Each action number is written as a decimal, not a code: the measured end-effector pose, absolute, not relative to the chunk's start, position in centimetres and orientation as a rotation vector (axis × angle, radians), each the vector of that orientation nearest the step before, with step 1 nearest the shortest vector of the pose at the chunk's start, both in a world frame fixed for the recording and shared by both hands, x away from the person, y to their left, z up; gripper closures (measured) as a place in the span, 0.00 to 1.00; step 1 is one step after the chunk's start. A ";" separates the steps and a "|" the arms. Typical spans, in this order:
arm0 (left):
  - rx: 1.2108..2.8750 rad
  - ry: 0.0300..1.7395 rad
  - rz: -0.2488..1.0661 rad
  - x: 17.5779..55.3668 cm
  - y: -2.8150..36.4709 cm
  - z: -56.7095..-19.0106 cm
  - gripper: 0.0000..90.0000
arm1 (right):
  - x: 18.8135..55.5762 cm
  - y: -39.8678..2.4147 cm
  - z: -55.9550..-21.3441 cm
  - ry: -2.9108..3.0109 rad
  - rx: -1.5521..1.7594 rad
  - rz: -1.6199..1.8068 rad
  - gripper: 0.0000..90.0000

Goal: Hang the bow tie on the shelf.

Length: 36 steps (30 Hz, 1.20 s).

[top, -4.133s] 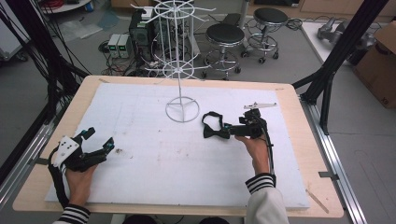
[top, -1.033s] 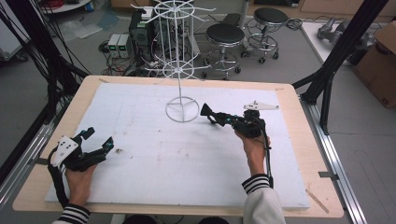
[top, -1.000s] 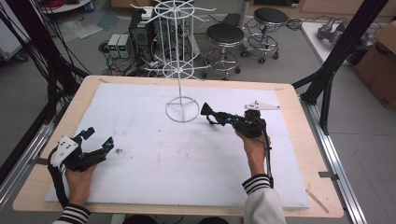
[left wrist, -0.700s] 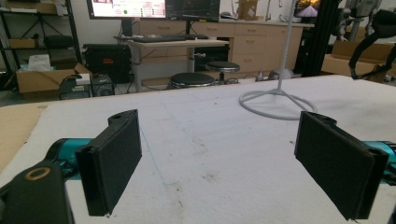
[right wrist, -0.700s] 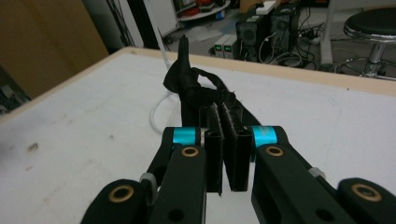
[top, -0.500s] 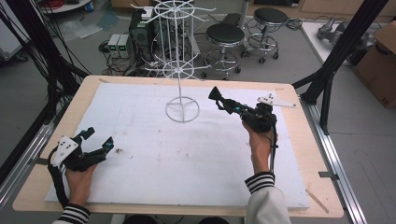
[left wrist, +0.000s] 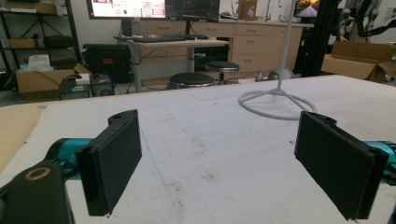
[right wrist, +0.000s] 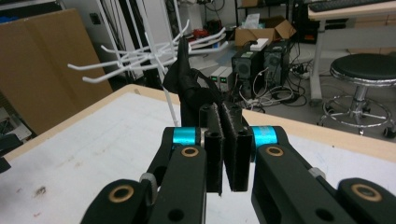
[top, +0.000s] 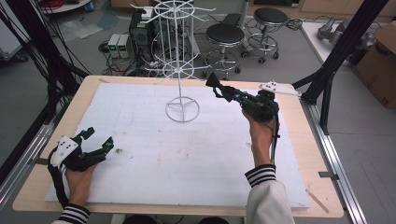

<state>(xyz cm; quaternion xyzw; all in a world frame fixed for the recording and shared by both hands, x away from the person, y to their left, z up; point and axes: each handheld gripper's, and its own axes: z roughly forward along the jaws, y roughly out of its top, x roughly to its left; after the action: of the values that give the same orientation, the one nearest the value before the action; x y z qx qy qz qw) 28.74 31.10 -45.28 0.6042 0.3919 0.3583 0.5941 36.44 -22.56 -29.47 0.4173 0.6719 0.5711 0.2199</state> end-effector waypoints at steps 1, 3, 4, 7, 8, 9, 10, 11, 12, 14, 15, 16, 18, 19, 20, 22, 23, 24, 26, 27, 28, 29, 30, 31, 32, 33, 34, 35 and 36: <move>1.403 0.912 0.833 28.7 31.1 -45.3 0.17 | 36.5 -22.5 -29.3 1.855 1.145 1.581 0.97; 1.404 0.910 0.832 28.7 31.1 -45.3 0.17 | 36.5 -22.3 -29.0 1.849 1.137 1.587 0.97; 1.403 0.912 0.832 28.7 31.1 -45.3 0.17 | 36.4 -22.1 -28.7 1.842 1.127 1.594 0.97; 1.407 0.909 0.833 28.7 31.1 -45.3 0.17 | 36.5 -21.9 -28.4 1.840 1.120 1.597 0.97; 1.405 0.909 0.833 28.7 31.1 -45.3 0.17 | 36.4 -21.6 -28.1 1.832 1.105 1.605 0.97; 1.405 0.909 0.833 28.7 31.1 -45.3 0.17 | 36.4 -21.4 -27.9 1.829 1.096 1.605 0.97; 1.407 0.908 0.833 28.7 31.1 -45.3 0.17 | 36.4 -21.3 -27.7 1.825 1.085 1.605 0.97; 1.406 0.911 0.832 28.7 31.1 -45.3 0.17 | 36.4 -21.2 -27.6 1.823 1.081 1.606 0.97; 1.406 0.909 0.832 28.7 31.1 -45.3 0.17 | 36.4 -21.0 -27.4 1.823 1.079 1.609 0.97; 1.407 0.909 0.832 28.7 31.1 -45.3 0.17 | 36.4 -20.8 -27.2 1.819 1.064 1.615 0.97; 1.406 0.909 0.832 28.7 31.1 -45.3 0.17 | 36.4 -20.7 -27.1 1.816 1.059 1.619 0.97; 1.407 0.909 0.832 28.7 31.1 -45.3 0.17 | 36.4 -20.7 -27.1 1.816 1.059 1.619 0.97; 1.407 0.909 0.832 28.7 31.1 -45.3 0.17 | 36.3 -20.3 -26.9 1.818 1.034 1.623 0.97; 1.407 0.909 0.832 28.7 31.1 -45.3 0.17 | 36.3 -20.1 -27.0 1.819 1.033 1.620 0.97; 1.407 0.909 0.832 28.7 31.1 -45.3 0.17 | 36.3 -20.0 -27.0 1.822 1.032 1.622 0.97; 1.407 0.909 0.831 28.7 31.1 -45.3 0.17 | 36.3 -19.9 -27.0 1.822 1.029 1.623 0.97; 1.407 0.908 0.832 28.7 31.1 -45.3 0.17 | 36.3 -19.8 -27.0 1.818 1.025 1.621 0.97; 1.405 0.909 0.831 28.7 31.1 -45.3 0.17 | 36.3 -19.8 -27.0 1.818 1.025 1.621 0.97; 1.403 0.911 0.831 28.7 31.1 -45.3 0.17 | 36.2 -19.6 -27.0 1.813 1.023 1.631 0.97; 1.403 0.911 0.830 28.7 31.1 -45.3 0.17 | 36.2 -19.4 -27.0 1.822 1.010 1.628 0.97; 1.402 0.911 0.831 28.7 31.1 -45.3 0.17 | 36.2 -19.3 -27.0 1.822 1.008 1.625 0.97; 1.407 0.909 0.832 28.7 31.1 -45.3 0.17 | 36.1 -19.2 -26.9 1.825 1.002 1.628 0.97; 1.407 0.909 0.832 28.7 31.1 -45.3 0.17 | 36.1 -19.1 -26.9 1.827 0.995 1.625 0.97; 1.407 0.909 0.832 28.7 31.1 -45.3 0.17 | 36.1 -19.1 -26.9 1.827 0.995 1.625 0.97; 1.407 0.908 0.831 28.7 31.1 -45.3 0.17 | 36.1 -19.0 -26.9 1.829 0.991 1.622 0.97; 1.407 0.909 0.832 28.7 31.1 -45.3 0.17 | 36.0 -18.7 -27.0 1.841 0.984 1.620 0.97; 1.407 0.909 0.832 28.7 31.1 -45.3 0.17 | 36.0 -18.6 -27.0 1.846 0.981 1.613 0.97; 1.406 0.908 0.832 28.7 31.1 -45.3 0.17 | 36.0 -18.6 -27.0 1.846 0.981 1.613 0.97; 1.407 0.908 0.832 28.7 31.1 -45.3 0.17 | 36.0 -18.4 -27.1 1.853 0.978 1.607 0.97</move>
<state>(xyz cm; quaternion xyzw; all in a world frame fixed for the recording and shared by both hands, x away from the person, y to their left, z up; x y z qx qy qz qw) 28.73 31.12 -45.28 0.6053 0.3907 0.3578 0.5941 35.98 -18.43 -27.08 0.3587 0.6799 0.5896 0.2477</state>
